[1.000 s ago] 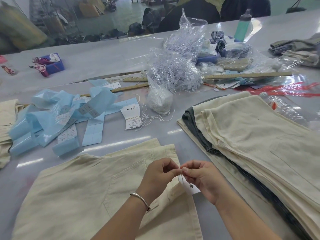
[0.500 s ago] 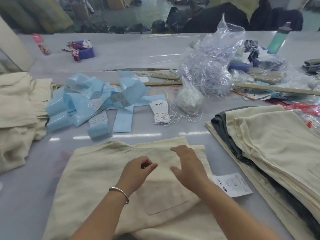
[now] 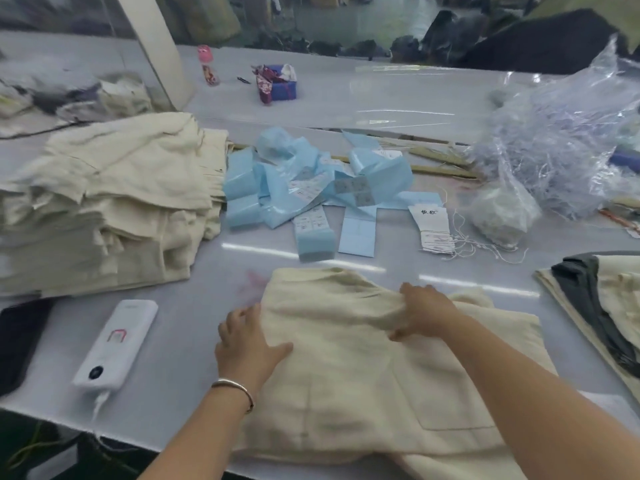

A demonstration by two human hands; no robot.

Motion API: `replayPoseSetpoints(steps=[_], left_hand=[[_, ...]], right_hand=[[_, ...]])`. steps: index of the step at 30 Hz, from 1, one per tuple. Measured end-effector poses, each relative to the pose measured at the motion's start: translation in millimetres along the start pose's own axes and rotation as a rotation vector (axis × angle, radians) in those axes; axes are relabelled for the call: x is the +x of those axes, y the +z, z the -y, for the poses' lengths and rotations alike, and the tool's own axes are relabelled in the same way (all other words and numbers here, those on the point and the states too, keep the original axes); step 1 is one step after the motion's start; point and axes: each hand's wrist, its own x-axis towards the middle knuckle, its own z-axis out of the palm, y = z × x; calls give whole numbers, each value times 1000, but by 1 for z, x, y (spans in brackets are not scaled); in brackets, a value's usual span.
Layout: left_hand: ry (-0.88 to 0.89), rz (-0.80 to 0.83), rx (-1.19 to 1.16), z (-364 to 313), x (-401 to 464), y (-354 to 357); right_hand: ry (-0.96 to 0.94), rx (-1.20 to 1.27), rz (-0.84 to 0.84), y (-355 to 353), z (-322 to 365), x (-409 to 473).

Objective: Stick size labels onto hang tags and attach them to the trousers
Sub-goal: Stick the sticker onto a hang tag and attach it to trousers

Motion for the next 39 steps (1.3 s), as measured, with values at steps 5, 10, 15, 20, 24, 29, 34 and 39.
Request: replayPoseSetpoints(steps=[5, 10, 15, 20, 24, 29, 34, 39], left_hand=[[0, 227, -356, -11, -4, 4], [269, 237, -492, -70, -4, -24], [665, 196, -727, -156, -42, -59], [1047, 274, -894, -254, -116, -90], [1256, 407, -880, -338, -178, -101], [1453, 731, -917, -458, -271, -114], [1482, 1283, -1005, -546, -382, -146], [1529, 1675, -1166, -600, -424, -154]], right_hand=[[30, 58, -37, 12, 14, -25], [106, 176, -71, 4, 12, -73], [376, 441, -338, -31, -46, -178], [665, 494, -740, -57, -109, -303], [882, 488, -924, -65, -154, -389], [1093, 586, -1108, -68, -219, -456], [1090, 847, -1409, -66, -282, -502], [969, 995, -1666, -79, -323, -536]])
